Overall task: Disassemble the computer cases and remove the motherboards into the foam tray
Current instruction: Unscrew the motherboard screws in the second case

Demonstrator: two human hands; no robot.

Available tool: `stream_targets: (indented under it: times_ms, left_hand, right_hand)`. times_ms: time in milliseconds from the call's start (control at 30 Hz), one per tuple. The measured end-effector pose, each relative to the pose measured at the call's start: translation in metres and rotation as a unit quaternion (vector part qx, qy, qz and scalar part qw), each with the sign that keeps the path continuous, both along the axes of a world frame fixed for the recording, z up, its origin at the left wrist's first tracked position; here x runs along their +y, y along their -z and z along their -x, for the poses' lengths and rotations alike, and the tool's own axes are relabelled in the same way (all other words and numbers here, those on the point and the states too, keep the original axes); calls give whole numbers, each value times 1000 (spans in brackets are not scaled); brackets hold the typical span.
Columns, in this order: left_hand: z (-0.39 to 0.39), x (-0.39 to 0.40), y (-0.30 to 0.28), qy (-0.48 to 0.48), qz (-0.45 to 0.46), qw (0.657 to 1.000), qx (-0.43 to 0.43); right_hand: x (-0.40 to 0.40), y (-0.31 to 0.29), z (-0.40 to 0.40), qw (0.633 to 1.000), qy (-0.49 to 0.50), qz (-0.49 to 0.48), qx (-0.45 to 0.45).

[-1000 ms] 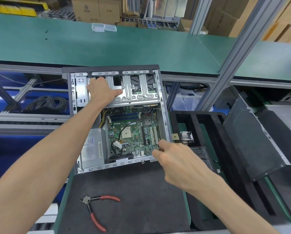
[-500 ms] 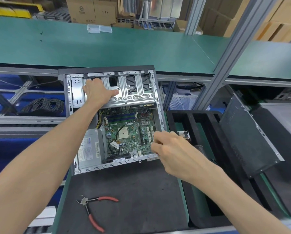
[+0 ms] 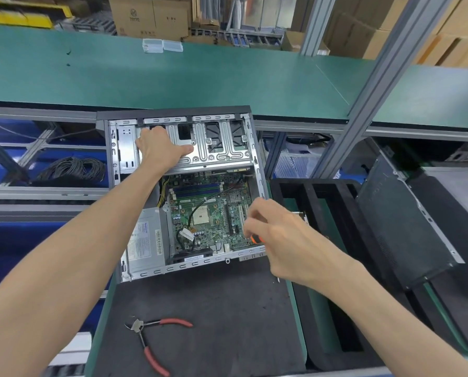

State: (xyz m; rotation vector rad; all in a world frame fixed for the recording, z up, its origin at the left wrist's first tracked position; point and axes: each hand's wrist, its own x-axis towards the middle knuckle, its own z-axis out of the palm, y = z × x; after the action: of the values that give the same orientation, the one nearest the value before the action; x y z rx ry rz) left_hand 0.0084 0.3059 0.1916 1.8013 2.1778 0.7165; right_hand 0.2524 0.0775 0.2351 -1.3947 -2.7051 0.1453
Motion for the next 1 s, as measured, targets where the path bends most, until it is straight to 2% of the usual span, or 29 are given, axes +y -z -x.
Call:
stream_targets:
  times_ms: [67,133,233,400,467,533,600,767,833,933,1000]
  left_hand:
    - [0,1,0,0,0,1000,2]
    - [1,1,0,0,0,1000,3]
    - [2,1,1,0,-1,1000,6]
    - [2,3,1,-2,-5,1000,6]
    - [1,3,1,-3,-6,1000,3]
    - [1,3,2,-5,-3,1000,-2]
    - [2,3,2,-6,-4,1000,1]
    - [2,1,0,-3,-5,1000,7]
    - [1,0,0,-1,-9,1000,8]
    - [2,-1,-1,-1,-10,1000,7]
    - [2,-2,-1,-2,-11,1000,6]
  right_hand:
    - [0,-1,0,997,61,-44,-19]
    - [1,1,1,983,129,-106,-75]
    - [6,6,3,988,99,-77,-90]
    - [7,-4,-2,999,4,26,20]
    - [6,-4,1,998,48,-34,-2]
    - [9,-2,2,985,127,-91,-68]
    - [12,1,4,986,126,-83,-75]
    - [11,-5,2,999,14,26,36]
    - [8,-6,1,998,48,6,36]
    - [10,-1,0,983,155,-84,-57]
    - [12,4,0,984,148,-76,-66]
